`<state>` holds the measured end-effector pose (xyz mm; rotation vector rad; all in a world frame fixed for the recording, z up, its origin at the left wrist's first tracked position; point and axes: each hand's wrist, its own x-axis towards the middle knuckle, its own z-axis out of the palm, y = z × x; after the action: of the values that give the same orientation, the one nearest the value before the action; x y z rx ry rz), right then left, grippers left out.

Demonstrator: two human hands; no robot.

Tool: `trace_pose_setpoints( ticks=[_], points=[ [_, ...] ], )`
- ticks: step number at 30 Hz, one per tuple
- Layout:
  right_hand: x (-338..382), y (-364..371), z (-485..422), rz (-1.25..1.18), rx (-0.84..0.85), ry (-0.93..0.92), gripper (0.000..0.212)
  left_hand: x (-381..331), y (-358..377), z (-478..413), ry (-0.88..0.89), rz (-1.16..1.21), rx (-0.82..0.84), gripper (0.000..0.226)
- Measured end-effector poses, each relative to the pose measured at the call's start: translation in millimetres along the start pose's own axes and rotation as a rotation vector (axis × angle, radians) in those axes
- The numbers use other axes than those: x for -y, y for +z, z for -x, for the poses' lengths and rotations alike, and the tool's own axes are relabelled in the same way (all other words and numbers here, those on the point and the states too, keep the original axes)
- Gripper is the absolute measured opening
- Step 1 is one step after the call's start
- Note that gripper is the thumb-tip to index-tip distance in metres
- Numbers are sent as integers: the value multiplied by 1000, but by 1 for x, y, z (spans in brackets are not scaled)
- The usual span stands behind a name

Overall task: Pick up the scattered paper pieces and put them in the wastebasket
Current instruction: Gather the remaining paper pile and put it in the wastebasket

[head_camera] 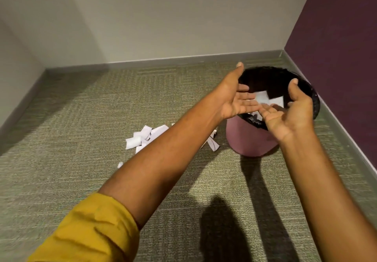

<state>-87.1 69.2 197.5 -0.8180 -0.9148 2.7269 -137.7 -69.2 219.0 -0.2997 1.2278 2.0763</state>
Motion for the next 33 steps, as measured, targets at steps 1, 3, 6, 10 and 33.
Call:
trace_pose_setpoints(
  ticks=[1, 3, 6, 10, 33],
  points=[
    [-1, 0, 0, 14, -17, -11, 86, 0, -8, 1, 20, -20, -3, 85],
    [-3, 2, 3, 55, -15, -38, 72, 0, -28, 8, 72, -61, -14, 72],
    [-12, 5, 11, 133, 82, -57, 43, -2, -78, 27, 162, -216, -102, 55],
    [-46, 9, 20, 272, 227, -55, 26, 10, -168, 55, 183, -379, -353, 38],
    [-337, -43, 16, 1234, 578, 318, 55, 168, -440, 87, 163, -1175, -1143, 29]
  ],
)
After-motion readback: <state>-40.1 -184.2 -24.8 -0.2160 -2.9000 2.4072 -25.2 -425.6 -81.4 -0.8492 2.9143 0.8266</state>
